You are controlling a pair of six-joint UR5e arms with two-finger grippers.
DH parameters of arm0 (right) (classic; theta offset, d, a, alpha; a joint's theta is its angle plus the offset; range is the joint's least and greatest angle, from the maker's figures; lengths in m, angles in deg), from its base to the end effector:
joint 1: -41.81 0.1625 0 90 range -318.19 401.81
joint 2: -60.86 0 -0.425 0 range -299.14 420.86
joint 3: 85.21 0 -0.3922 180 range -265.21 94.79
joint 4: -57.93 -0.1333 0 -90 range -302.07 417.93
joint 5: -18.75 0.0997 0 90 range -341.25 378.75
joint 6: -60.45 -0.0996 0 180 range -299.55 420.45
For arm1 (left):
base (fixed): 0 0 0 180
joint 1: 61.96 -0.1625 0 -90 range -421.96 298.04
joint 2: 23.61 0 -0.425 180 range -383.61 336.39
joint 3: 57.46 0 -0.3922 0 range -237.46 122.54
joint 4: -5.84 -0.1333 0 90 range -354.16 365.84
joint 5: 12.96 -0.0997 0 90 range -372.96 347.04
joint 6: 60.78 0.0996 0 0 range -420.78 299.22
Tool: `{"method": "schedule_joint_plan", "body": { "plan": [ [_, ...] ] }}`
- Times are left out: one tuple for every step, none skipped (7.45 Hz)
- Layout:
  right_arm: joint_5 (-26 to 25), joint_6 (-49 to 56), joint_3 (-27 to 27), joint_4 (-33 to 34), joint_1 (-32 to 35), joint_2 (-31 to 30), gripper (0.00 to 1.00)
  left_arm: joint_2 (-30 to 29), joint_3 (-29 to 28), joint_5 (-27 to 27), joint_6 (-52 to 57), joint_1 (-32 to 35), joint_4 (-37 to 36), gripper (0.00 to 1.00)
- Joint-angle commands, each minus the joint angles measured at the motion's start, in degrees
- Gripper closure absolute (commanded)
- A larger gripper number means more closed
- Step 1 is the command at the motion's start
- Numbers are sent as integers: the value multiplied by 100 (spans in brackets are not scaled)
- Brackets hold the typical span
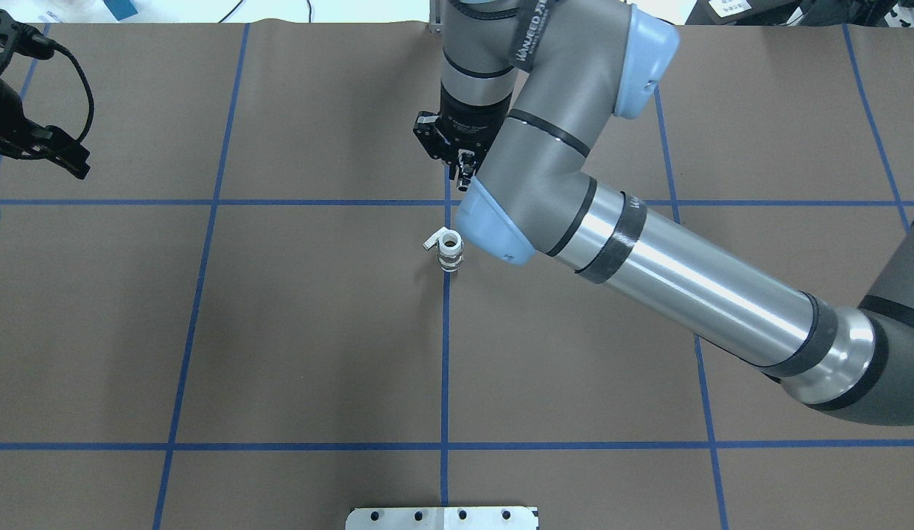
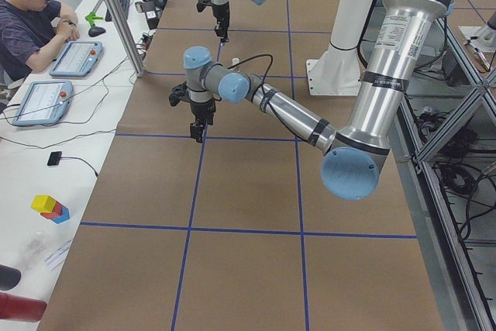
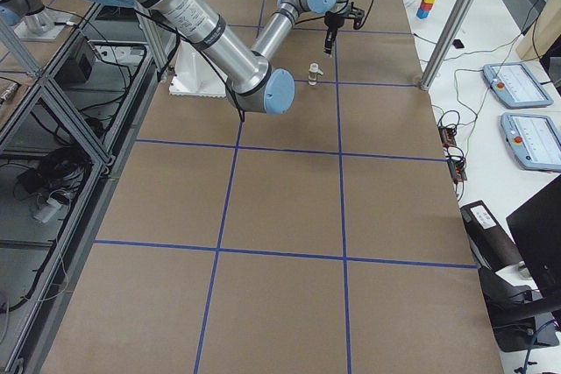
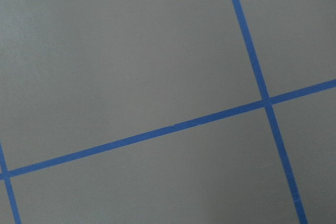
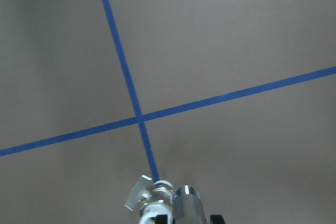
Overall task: Assemble PPR valve and pipe with both arms
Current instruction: 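Carry the elbow fitting with the right gripper above the standing valve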
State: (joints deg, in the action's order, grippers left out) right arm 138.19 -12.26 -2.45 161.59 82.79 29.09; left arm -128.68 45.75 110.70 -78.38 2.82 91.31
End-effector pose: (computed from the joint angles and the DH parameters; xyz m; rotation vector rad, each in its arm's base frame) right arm -0.5034 -0.5490 0.0900 -0.1227 -0.7983 0.2235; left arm 0.1767 -0.5585 0.4228 0.1637 0.6873 0.2492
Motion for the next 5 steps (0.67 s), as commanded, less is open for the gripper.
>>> {"method": "schedule_joint_plan", "body": {
  "plan": [
    [-44, 3, -164, 40, -134, 119, 100, 12, -256, 0, -7, 0, 312, 0],
    [-44, 3, -173, 40, -204, 75, 100, 12, -257, 0, -7, 0, 312, 0],
    [-26, 12, -164, 22, -257, -4, 100, 4, -248, 0, -16, -9, 312, 0],
    [-9, 3, -164, 22, -310, -13, 100, 4, -248, 0, -25, -9, 312, 0],
    [-9, 3, -164, 22, -336, -22, 100, 4, -240, 0, -25, -9, 312, 0]
  ]
}}
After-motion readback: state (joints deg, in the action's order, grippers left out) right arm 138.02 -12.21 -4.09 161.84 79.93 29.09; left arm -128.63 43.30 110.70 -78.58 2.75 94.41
